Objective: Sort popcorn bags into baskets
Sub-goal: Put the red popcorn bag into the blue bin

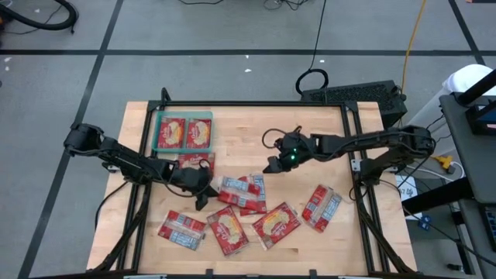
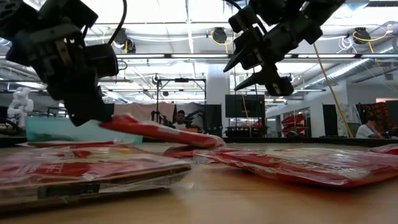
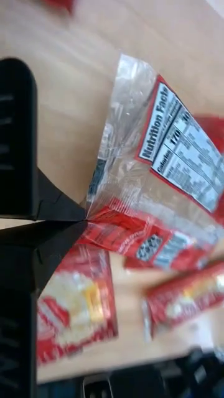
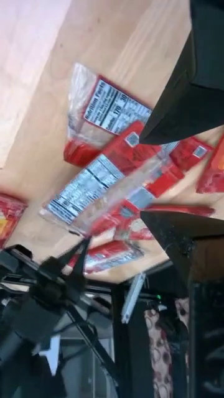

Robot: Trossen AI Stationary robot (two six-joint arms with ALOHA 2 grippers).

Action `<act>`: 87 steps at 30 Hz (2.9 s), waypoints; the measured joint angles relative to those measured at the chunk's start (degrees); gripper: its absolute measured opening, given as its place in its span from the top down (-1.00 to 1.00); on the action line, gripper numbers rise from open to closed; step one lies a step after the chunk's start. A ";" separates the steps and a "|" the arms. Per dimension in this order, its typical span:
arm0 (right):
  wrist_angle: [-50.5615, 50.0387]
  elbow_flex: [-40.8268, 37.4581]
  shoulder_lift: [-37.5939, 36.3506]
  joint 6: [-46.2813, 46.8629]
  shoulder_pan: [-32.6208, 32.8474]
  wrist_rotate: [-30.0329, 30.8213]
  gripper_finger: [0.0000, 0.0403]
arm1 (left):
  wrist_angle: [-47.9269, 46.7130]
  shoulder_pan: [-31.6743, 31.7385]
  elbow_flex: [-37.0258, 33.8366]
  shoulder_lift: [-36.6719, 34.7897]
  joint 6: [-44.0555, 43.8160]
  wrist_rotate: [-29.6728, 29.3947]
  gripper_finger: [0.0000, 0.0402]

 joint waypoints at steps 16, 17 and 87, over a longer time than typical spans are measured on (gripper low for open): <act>26.21 -0.04 13.42 -9.12 0.48 -8.23 -0.35 | 3.17 2.08 5.31 -0.07 5.62 1.54 1.00; 28.91 -0.04 14.64 -10.33 0.13 -9.27 -0.35 | 2.56 2.46 5.74 -0.07 6.16 1.54 1.00; 8.29 12.70 2.36 -46.73 -8.92 -14.22 0.95 | -3.29 27.24 6.84 -24.12 -32.29 5.05 0.35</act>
